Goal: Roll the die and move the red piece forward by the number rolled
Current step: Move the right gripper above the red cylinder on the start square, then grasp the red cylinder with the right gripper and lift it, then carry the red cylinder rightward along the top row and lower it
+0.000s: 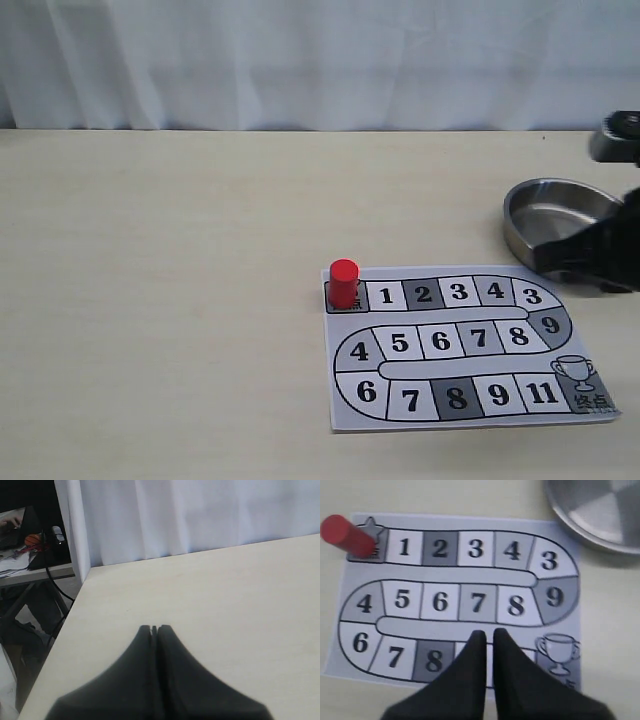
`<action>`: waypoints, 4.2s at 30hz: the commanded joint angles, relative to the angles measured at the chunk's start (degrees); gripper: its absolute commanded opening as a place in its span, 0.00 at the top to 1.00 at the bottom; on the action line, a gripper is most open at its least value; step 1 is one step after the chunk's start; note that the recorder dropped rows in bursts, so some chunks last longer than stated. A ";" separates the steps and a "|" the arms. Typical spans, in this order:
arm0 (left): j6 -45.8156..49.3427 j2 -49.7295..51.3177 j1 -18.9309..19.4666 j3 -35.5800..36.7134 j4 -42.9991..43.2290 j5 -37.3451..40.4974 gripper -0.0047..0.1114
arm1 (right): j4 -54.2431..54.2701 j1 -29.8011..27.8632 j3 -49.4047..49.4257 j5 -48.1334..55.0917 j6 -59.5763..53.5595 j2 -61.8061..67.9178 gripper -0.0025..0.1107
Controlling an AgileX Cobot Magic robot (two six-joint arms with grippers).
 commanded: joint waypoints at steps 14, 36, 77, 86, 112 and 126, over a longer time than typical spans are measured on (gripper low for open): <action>-0.33 -0.07 -0.53 0.06 0.05 -0.04 0.96 | -13.97 28.08 -32.95 7.36 15.56 36.94 0.94; -0.33 -0.07 -0.53 0.06 0.05 -0.04 0.96 | -17.34 28.37 -36.09 7.97 22.86 42.61 0.20; -0.33 -0.07 -0.53 0.06 0.05 -0.04 0.96 | -27.59 25.11 -31.36 4.47 31.95 38.88 0.94; -0.33 -0.07 -0.53 0.06 0.05 -0.04 0.96 | -25.01 21.35 -24.28 -4.90 32.51 40.72 0.94; -0.33 -0.07 -0.53 0.06 0.05 -0.04 0.96 | -26.99 15.81 -19.44 -9.47 32.51 38.84 0.94; -0.33 -0.07 -0.53 0.06 0.05 -0.04 0.96 | -28.18 15.65 -22.01 -2.30 30.73 34.11 0.94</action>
